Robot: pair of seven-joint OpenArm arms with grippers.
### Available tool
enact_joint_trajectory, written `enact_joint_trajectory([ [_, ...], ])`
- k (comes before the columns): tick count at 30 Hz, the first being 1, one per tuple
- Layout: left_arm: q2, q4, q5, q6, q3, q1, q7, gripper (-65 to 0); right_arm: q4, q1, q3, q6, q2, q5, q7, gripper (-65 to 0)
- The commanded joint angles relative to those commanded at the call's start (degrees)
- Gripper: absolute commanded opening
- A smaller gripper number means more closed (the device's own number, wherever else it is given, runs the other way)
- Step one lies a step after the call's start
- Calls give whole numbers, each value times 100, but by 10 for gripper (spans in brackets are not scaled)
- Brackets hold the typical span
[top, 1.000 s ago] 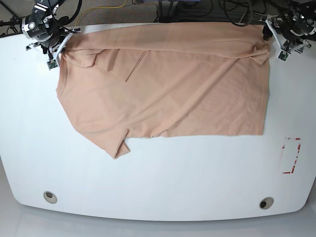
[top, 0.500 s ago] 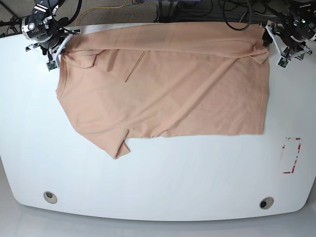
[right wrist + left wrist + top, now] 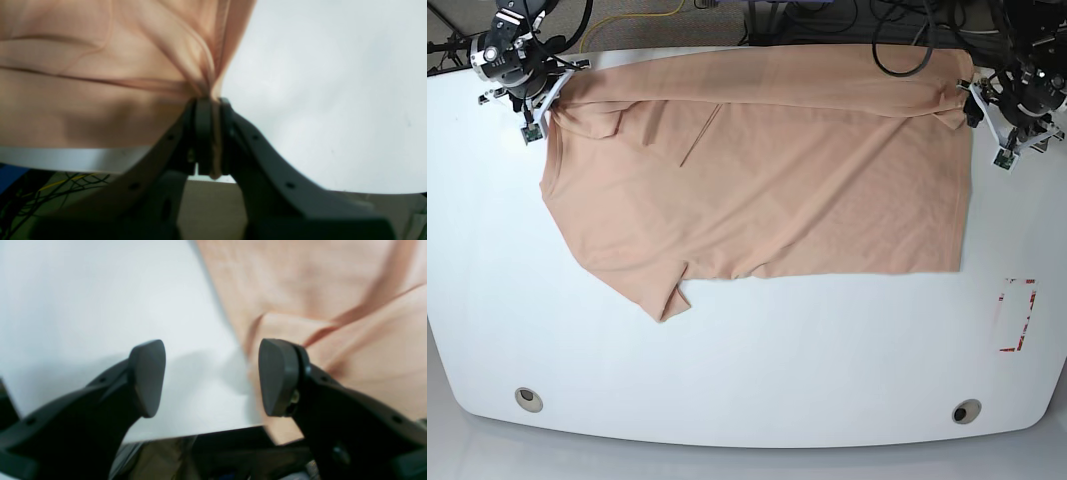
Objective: Fold the T-shirt properly
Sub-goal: 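Open the left gripper and release the shirt edge, then regrasp the shirt edge with the left gripper and adjust its hold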
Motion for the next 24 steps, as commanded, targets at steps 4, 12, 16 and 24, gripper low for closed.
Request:
enact_joint_trajectory([
  [4,44,9,18,0,-88,-211,88,-242,-9,26,0,0,-35,0,0,-645],
  [12,35,193,18,0,193,-185,554,-242,-9,105,9,0,-79,0,0,-644],
  [16,44,220,18,0,273,35,563,-243,-18,132,9,0,-79,0,0,-644],
  [24,70,229,0,0,598,492,545,-243,-35,149,0,0,-79,0,0,-644],
])
